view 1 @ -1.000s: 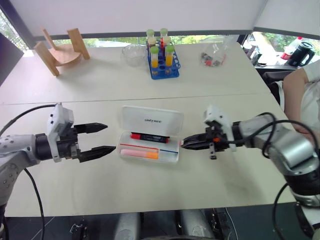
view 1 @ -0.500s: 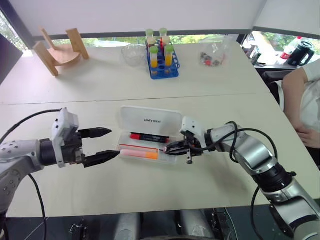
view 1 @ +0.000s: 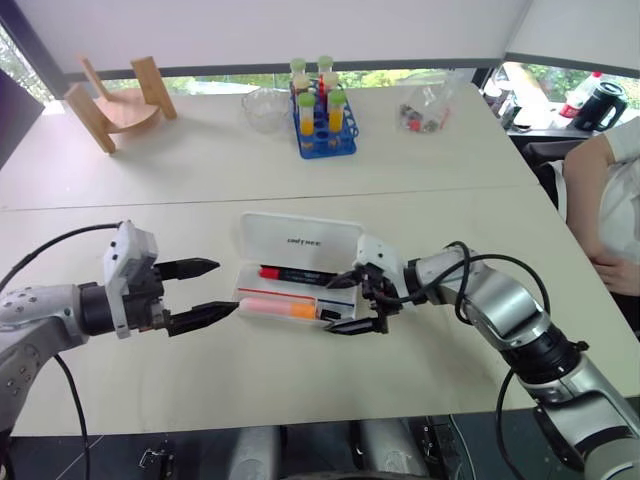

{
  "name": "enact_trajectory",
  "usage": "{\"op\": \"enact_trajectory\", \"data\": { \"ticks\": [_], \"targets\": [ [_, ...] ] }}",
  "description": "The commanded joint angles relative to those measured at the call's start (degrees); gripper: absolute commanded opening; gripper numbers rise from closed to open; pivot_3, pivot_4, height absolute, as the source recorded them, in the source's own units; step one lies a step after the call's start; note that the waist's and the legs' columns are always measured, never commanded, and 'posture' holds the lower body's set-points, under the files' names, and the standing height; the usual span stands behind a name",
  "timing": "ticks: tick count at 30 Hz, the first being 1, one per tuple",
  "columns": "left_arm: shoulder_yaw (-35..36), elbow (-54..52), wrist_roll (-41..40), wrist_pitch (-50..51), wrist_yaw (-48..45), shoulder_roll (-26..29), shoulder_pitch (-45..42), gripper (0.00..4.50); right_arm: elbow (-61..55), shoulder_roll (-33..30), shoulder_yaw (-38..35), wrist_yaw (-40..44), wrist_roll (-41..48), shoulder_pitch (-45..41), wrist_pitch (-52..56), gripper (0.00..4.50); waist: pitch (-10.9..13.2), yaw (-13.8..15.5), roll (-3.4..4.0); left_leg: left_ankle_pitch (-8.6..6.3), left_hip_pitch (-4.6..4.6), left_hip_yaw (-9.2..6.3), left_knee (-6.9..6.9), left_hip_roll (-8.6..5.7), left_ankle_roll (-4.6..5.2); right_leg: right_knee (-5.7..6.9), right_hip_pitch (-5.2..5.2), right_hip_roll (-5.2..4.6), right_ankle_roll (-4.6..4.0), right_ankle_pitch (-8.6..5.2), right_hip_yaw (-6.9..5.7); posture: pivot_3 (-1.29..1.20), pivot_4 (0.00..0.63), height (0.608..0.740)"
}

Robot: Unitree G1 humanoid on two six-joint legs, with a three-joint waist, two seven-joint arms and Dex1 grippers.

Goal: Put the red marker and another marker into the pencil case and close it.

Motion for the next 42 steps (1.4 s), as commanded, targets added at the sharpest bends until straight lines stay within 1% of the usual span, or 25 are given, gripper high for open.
{"op": "enact_trajectory", "data": {
  "ticks": [1, 6, 9, 14, 16, 17, 19, 21, 24, 25, 29, 31, 33, 37, 40, 42],
  "targets": [
    [2.1, 2.0, 1.5, -1.9, 2.2, -1.2, -1.1, 4.50, -4.3, -2.5, -5.3, 1.8, 3.5, -2.0, 1.5, 4.42, 0.0, 0.1, -0.01, 0.00, 0.00, 0.00, 0.00, -0.01, 0.00, 0.00, 0.00, -0.01, 0.00, 0.00, 0.00, 0.00, 0.150, 0.740],
    [2.1, 8.6, 3.0, -2.5, 2.3, -1.2, -3.4, 4.50, -8.2, -4.3, -15.5, -1.1, 10.2, -2.3, 7.9, 4.42, 0.0, 0.2, -0.01, 0.00, 0.00, -0.04, 0.01, -0.02, 0.00, -0.01, 0.02, 0.00, 0.00, 0.00, -0.04, 0.00, 0.150, 0.740],
    [1.0, 12.3, 4.4, -3.8, 1.2, -1.2, -5.1, 4.50, -10.1, -4.9, -18.4, -3.3, 11.3, -1.1, 8.9, 4.42, 0.0, 0.2, -0.01, 0.00, 0.00, -0.04, 0.00, -0.02, 0.00, -0.01, 0.02, 0.00, 0.00, 0.00, -0.05, 0.00, 0.150, 0.740],
    [-6.1, 28.2, 12.7, -12.0, -1.5, -2.7, -17.7, 4.50, -11.5, -5.8, -23.2, -8.3, 11.4, 1.8, 8.8, 4.42, 0.0, 0.7, -0.01, 0.00, -0.01, -0.04, 0.03, -0.04, 0.00, 0.01, 0.02, 0.02, -0.01, 0.01, -0.10, 0.00, 0.150, 0.740],
    [-8.8, 36.5, 16.3, -16.0, -3.3, -3.8, -23.6, 3.95, -11.9, -6.3, -24.3, -9.1, 11.9, 2.5, 8.8, 4.50, 0.0, 0.7, -0.01, 0.01, 0.00, -0.01, 0.06, -0.07, 0.00, 0.01, 0.06, -0.01, 0.00, 0.01, -0.09, 0.00, 0.150, 0.740],
    [-10.2, 42.3, 18.4, -18.7, -3.9, -5.0, -27.8, 3.64, -12.5, -6.8, -25.4, -9.5, 12.2, 3.4, 8.8, 4.50, 0.0, 0.7, -0.02, 0.01, 0.01, 0.01, 0.06, -0.07, 0.00, 0.01, 0.06, -0.01, 0.00, 0.01, -0.08, 0.00, 0.150, 0.740],
    [-12.7, 53.0, 22.1, -24.2, -5.5, -7.1, -34.8, 2.73, -13.1, -7.5, -26.6, -10.3, 12.2, 4.5, 8.5, 4.50, 0.0, 1.4, -0.04, 0.01, -0.02, -0.02, 0.05, -0.08, 0.00, 0.02, 0.05, 0.01, 0.01, 0.01, -0.11, 0.00, 0.150, 0.740],
    [-14.4, 62.9, 24.9, -28.2, -6.5, -10.0, -41.2, 1.75, -13.6, -7.8, -28.0, -11.4, 12.7, 5.5, 8.7, 4.50, 0.0, 1.5, -0.05, 0.01, -0.10, -0.06, 0.08, -0.08, 0.00, 0.02, -0.01, 0.05, 0.01, 0.01, -0.14, 0.00, 0.150, 0.740],
    [-16.7, 73.5, 28.8, -33.1, -8.2, -13.6, -48.1, 0.31, -14.3, -8.2, -30.0, -13.0, 13.9, 6.6, 9.4, 4.50, 0.0, 1.6, -0.07, 0.01, -0.16, -0.04, 0.11, -0.12, 0.00, 0.00, -0.02, 0.00, 0.02, 0.01, -0.13, 0.00, 0.150, 0.740],
    [-17.2, 76.3, 29.5, -34.0, -9.1, -15.1, -50.3, 0.03, -14.6, -8.4, -30.7, -13.5, 14.4, 7.1, 9.8, 4.50, 0.0, 1.6, -0.07, 0.01, -0.20, -0.03, 0.11, -0.14, 0.00, -0.01, -0.05, -0.02, 0.02, 0.01, -0.13, 0.00, 0.150, 0.740],
    [-18.0, 83.0, 30.5, -33.9, -14.2, -19.4, -56.1, 0.03, -15.9, -9.5, -32.6, -14.9, 15.6, 9.1, 10.9, 4.50, 0.0, 1.5, -0.08, 0.02, -0.48, -0.08, 0.16, -0.14, 0.01, 0.04, -0.29, 0.00, 0.03, 0.01, -0.15, 0.00, 0.150, 0.740],
    [-19.2, 83.3, 31.2, -33.1, -18.0, -20.6, -57.1, 0.03, -16.6, -10.2, -33.6, -15.4, 16.4, 9.9, 11.5, 4.50, 0.0, 1.2, -0.08, 0.02, -0.74, -0.11, 0.25, -0.14, 0.01, 0.11, -0.57, 0.00, 0.04, 0.02, -0.16, 0.00, 0.150, 0.740],
    [-20.0, 82.6, 31.5, -31.7, -21.9, -21.0, -57.2, 0.03, -17.3, -10.9, -34.5, -16.0, 17.1, 10.7, 12.1, 4.50, 0.0, 1.0, -0.08, 0.03, -0.79, -0.11, 0.25, -0.14, 0.00, 0.13, -0.63, 0.01, 0.04, 0.02, -0.16, 0.00, 0.150, 0.740],
    [-21.7, 76.8, 30.7, -26.8, -30.4, -19.9, -54.0, 0.03, -18.4, -12.4, -36.6, -16.7, 18.5, 12.5, 13.2, 4.50, 0.0, 0.6, -0.06, 0.03, -0.79, -0.13, 0.22, -0.12, 0.01, 0.15, -0.65, 0.03, 0.03, 0.02, -0.16, 0.00, 0.150, 0.740],
    [-23.0, 69.0, 30.2, -24.1, -35.3, -17.7, -49.3, 0.03, -19.5, -13.8, -38.5, -17.0, 19.8, 14.8, 14.2, 4.50, 0.0, 0.1, -0.06, 0.03, -0.80, -0.14, 0.22, -0.12, 0.00, 0.14, -0.64, 0.01, 0.03, 0.01, -0.15, 0.00, 0.150, 0.740],
    [-24.0, 63.5, 29.8, -22.2, -36.8, -16.6, -46.0, 0.03, -20.1, -14.4, -39.4, -17.1, 20.5, 16.0, 14.6, 4.50, 0.0, 0.1, -0.07, 0.05, -0.80, -0.16, 0.26, -0.12, -0.01, 0.20, -0.63, 0.01, 0.03, 0.02, -0.16, 0.00, 0.150, 0.740]
  ]
}}
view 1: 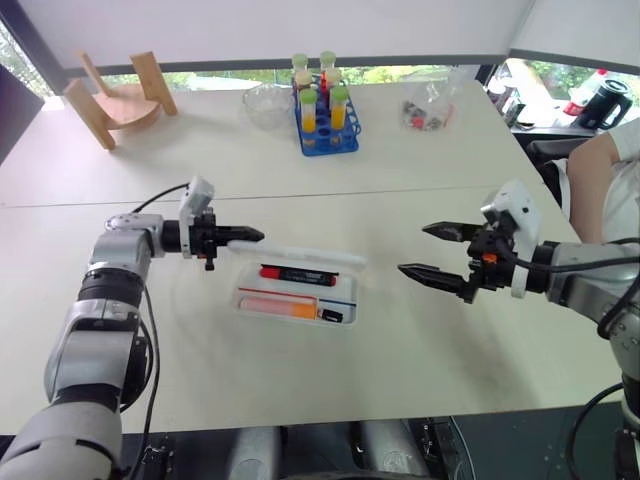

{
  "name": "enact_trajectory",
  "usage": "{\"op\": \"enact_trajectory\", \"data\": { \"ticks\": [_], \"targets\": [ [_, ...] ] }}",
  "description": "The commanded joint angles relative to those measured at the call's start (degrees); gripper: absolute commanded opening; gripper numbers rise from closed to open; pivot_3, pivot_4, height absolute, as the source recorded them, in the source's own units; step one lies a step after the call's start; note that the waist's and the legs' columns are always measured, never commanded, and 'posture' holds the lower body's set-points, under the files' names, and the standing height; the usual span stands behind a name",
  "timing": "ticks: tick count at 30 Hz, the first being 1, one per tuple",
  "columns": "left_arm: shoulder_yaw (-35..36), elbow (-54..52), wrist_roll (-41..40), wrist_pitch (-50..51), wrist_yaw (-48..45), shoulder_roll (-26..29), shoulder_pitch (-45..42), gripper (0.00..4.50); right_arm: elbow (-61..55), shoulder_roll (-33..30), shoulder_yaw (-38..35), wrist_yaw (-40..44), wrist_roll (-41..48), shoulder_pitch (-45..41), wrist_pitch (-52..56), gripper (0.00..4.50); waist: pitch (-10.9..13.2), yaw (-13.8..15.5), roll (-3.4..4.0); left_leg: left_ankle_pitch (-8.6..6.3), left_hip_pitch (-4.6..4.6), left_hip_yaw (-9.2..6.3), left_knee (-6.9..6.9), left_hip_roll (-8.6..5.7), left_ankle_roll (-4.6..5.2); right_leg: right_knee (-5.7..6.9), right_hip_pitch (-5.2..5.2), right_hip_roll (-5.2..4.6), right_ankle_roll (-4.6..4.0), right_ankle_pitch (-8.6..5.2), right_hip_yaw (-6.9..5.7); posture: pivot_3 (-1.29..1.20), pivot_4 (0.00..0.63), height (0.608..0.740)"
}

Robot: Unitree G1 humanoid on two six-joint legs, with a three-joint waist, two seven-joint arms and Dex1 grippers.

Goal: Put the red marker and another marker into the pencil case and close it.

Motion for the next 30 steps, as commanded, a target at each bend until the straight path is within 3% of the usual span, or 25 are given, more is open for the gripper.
{"op": "enact_trajectory", "data": {
  "ticks": [1, 7, 10, 15, 17, 21, 25, 30],
  "targets": [
    [-1.6, -12.7, -1.7, 4.3, -4.0, 2.9, 5.3, 0.03, -3.2, -2.0, -3.4, -0.3, 1.9, 1.8, 0.4, 4.50, 0.0, -0.1, 0.00, 0.01, 0.00, -0.03, 0.05, 0.00, -0.01, 0.06, 0.02, 0.00, 0.00, 0.00, -0.01, 0.00, 0.150, 0.740],
    [-6.3, -21.2, 0.3, 4.5, -3.9, 2.9, 12.9, 0.03, -4.3, -3.7, -5.0, -1.1, 3.7, 2.9, 1.2, 4.50, 0.0, 0.0, 0.01, 0.01, 0.03, -0.04, 0.11, 0.00, -0.02, 0.12, 0.05, 0.00, 0.00, 0.00, 0.01, 0.00, 0.150, 0.740],
    [-12.1, -20.3, 7.4, -0.8, -0.2, 2.5, 17.1, 0.03, -4.8, -5.3, -5.5, -1.3, 4.9, 2.9, 2.7, 4.50, -0.1, 0.2, 0.16, 0.01, 0.07, -0.05, 0.10, -0.01, -0.02, 0.09, 0.12, -0.02, 0.00, 0.00, 0.00, 0.00, 0.150, 0.740],
    [-12.5, -17.2, 9.8, -4.6, 3.6, 3.6, 19.2, 0.03, -5.9, -6.2, -5.7, -1.7, 6.7, 4.0, 3.3, 4.50, -0.7, 1.0, 0.65, -0.05, 1.45, 0.02, -0.19, -0.01, 0.07, -0.24, 1.49, -0.03, 0.03, -0.07, 0.04, 0.00, 0.150, 0.740],
    [-9.2, -20.9, 6.1, -1.7, 4.3, 4.7, 20.1, 0.03, -5.3, -6.4, -5.1, -1.4, 6.2, 4.5, 2.4, 4.50, -0.9, 0.9, 0.78, -0.08, 2.05, 0.10, -0.28, 0.05, 0.09, -0.30, 2.01, 0.02, -0.02, -0.13, 0.10, 0.00, 0.150, 0.740],
    [-1.9, -31.4, -1.6, 6.8, 6.9, 7.3, 22.6, 0.03, -3.5, -6.5, -4.2, 0.6, 5.2, 6.2, -0.5, 4.50, -0.9, -0.2, 0.75, -0.08, 2.02, 0.07, -0.28, 0.14, 0.10, -0.28, 1.97, 0.09, -0.01, -0.13, 0.12, 0.00, 0.150, 0.740],
    [10.0, -47.4, -11.1, 18.7, 12.2, 12.8, 30.6, 0.03, 0.2, -6.7, -1.6, 4.9, 1.0, 11.0, -8.2, 4.50, -0.6, -0.3, 0.28, -0.10, 1.83, 0.00, -0.30, 0.23, 0.13, -0.24, 1.77, 0.16, -0.01, -0.13, 0.11, 0.00, 0.150, 0.740],
    [23.6, -62.0, -17.5, 26.4, 18.3, 16.5, 43.6, 0.03, 5.1, -5.8, 1.3, 8.9, -0.9, 10.8, -14.0, 4.50, -0.6, -0.1, 0.30, -0.12, 1.09, -0.15, -0.27, 0.22, 0.16, -0.23, 1.09, -0.12, 0.02, -0.15, 0.12, 0.00, 0.150, 0.740]
  ]
}}
